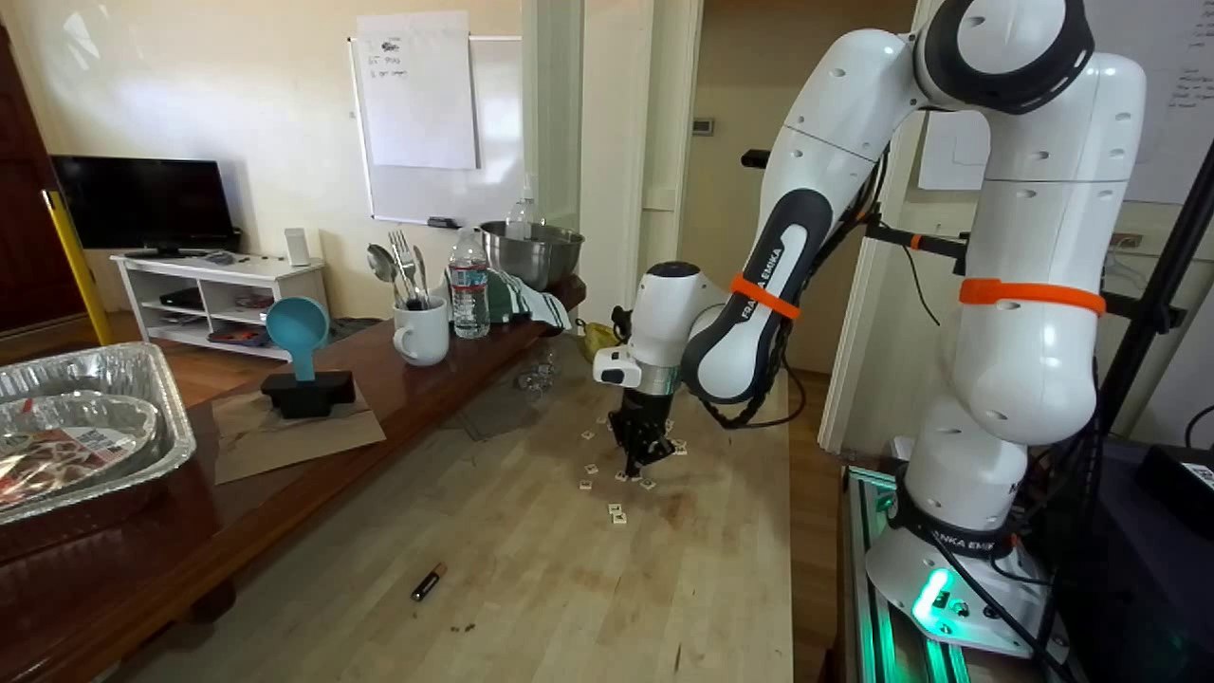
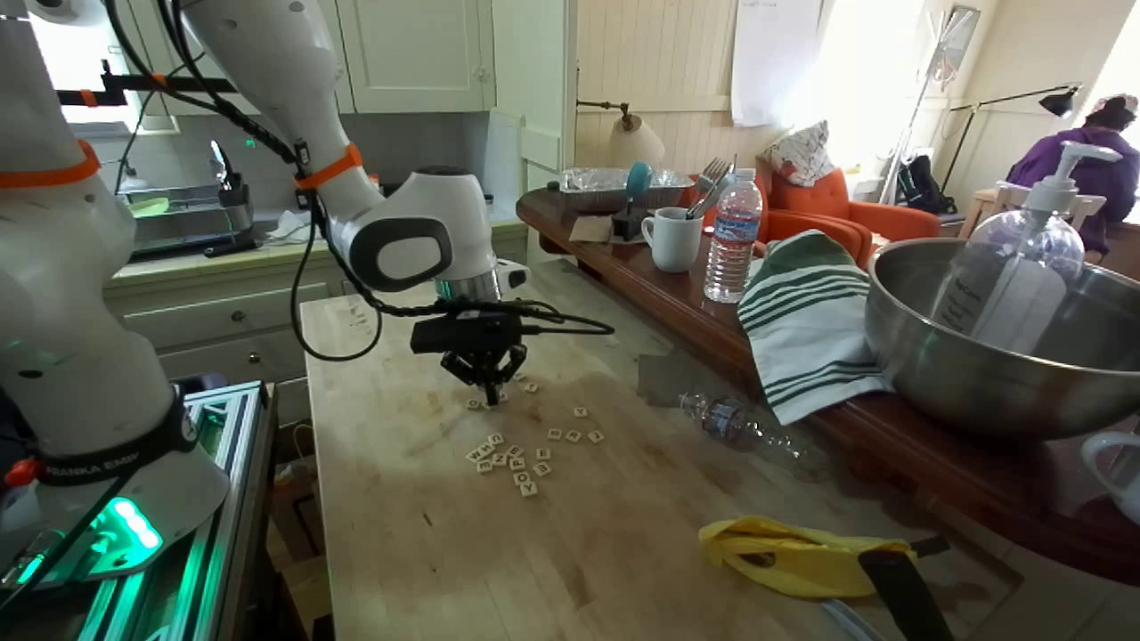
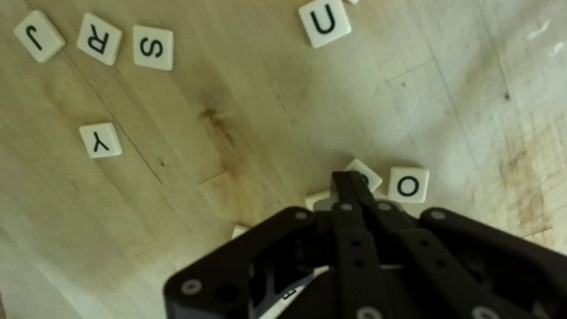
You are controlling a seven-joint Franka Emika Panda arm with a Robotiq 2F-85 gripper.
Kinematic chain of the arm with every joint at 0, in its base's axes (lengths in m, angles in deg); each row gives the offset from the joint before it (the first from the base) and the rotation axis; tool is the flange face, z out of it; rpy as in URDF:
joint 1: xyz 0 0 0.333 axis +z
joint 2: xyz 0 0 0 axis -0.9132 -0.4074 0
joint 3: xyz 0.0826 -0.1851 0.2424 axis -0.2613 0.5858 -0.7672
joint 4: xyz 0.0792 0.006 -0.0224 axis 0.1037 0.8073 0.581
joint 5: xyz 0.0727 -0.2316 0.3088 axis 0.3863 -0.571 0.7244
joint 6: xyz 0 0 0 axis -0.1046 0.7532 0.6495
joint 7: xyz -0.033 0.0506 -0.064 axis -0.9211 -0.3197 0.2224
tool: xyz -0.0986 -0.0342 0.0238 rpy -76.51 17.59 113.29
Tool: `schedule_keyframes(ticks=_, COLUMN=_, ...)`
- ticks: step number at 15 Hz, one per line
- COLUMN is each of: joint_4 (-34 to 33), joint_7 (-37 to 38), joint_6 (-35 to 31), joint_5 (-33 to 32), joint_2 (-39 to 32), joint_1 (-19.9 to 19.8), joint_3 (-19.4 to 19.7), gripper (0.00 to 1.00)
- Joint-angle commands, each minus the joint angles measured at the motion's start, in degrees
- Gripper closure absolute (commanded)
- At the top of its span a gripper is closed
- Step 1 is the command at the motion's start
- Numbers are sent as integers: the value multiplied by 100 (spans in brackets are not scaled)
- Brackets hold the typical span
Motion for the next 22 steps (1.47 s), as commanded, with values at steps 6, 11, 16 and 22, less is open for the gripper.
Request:
schedule_keyframes(ticks=6, joint_4=2, joint_7=-1131, joint_6=43, joint_5=245, joint_2=-259, joint_1=5, joint_3=-135, gripper=100)
schedule_keyframes(ticks=11, joint_4=12, joint_7=-1567, joint_6=121, joint_5=230, joint_2=-238, joint_1=-1, joint_3=-116, gripper=100)
schedule_keyframes(ticks=16, joint_4=19, joint_7=-1749, joint_6=157, joint_5=186, joint_2=-217, joint_1=6, joint_3=-102, gripper=100)
schedule_keyframes(ticks=22, joint_4=51, joint_7=-2137, joint_6=209, joint_5=264, joint_2=-195, joint_1=-7, joint_3=-123, gripper=100)
